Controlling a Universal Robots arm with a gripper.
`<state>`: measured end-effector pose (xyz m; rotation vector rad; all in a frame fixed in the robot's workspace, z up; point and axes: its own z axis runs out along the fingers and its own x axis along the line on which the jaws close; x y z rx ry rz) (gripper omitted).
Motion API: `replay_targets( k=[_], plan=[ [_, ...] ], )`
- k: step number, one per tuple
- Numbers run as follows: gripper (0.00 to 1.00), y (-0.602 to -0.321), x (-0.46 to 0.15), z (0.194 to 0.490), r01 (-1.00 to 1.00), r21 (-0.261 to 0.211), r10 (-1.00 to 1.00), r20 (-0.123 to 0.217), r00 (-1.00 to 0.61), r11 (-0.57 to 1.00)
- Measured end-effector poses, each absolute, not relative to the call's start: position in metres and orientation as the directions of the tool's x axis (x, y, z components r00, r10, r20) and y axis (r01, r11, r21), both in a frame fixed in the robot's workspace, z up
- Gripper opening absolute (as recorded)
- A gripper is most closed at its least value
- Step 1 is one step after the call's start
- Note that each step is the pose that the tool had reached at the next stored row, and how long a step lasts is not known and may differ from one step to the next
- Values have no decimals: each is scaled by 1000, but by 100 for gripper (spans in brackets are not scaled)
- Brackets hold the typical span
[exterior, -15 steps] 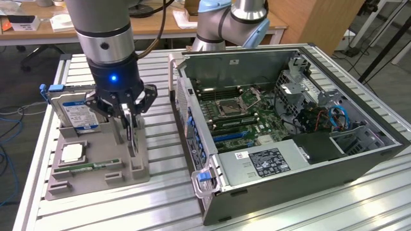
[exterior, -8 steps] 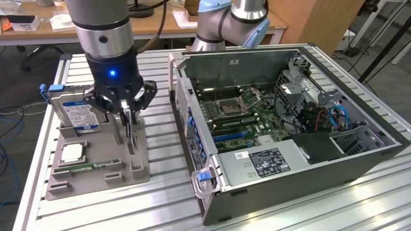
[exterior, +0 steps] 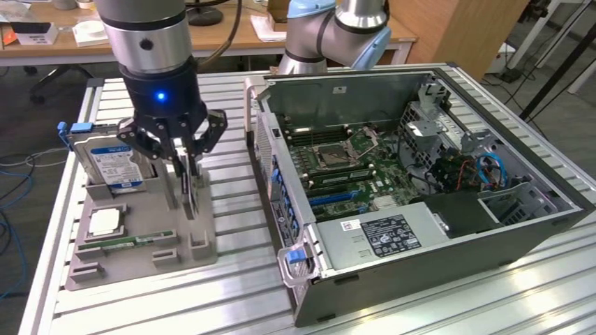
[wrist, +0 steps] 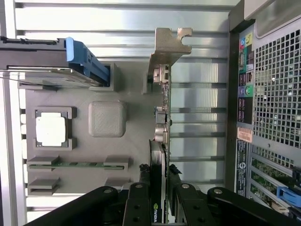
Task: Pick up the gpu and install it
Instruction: 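Pick up the gpu and move the gpu toward the slot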
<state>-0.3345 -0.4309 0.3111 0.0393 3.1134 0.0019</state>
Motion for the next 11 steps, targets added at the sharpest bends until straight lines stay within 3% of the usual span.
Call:
replay_targets(
  k=[11],
  plan=[
    [26, -431, -335, 324, 25, 2, 25, -28, -999, 1000]
  ],
)
